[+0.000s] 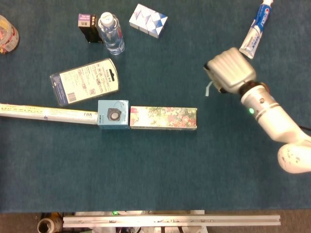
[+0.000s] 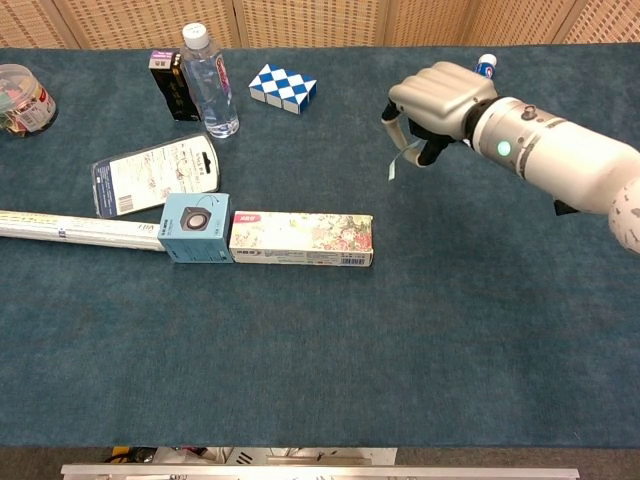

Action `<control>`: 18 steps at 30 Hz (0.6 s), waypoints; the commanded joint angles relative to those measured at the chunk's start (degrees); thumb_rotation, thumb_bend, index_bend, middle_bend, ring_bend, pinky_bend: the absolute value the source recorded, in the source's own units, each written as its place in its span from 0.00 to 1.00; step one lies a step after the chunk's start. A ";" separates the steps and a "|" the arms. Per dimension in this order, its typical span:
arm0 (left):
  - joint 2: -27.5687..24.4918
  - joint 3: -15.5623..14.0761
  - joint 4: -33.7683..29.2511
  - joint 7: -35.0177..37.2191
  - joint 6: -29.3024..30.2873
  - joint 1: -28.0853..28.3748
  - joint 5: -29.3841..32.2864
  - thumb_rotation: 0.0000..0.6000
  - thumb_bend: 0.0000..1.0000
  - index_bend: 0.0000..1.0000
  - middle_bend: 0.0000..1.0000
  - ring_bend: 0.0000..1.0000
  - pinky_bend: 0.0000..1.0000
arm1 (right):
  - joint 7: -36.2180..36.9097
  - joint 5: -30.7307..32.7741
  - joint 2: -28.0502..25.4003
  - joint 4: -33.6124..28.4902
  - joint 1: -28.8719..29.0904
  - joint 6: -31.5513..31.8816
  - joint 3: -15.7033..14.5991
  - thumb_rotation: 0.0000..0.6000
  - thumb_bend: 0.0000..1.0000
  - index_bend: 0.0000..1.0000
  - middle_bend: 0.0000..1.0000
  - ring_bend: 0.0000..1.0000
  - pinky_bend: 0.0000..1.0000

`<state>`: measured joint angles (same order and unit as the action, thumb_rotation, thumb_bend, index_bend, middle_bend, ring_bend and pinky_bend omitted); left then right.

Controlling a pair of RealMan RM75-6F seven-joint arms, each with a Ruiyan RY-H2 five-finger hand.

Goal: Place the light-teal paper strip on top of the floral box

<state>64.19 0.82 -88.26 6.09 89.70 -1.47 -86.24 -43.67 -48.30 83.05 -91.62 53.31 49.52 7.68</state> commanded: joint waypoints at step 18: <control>-0.17 -0.27 0.01 0.57 0.87 -0.91 -0.18 1.00 0.28 0.17 0.23 0.21 0.07 | -5.71 4.54 7.15 -4.50 6.76 2.73 -2.72 1.00 0.36 0.67 1.00 1.00 1.00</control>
<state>64.02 0.55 -88.26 6.65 90.56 -2.37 -86.43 -49.32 -43.98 89.75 -96.13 59.91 51.87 5.16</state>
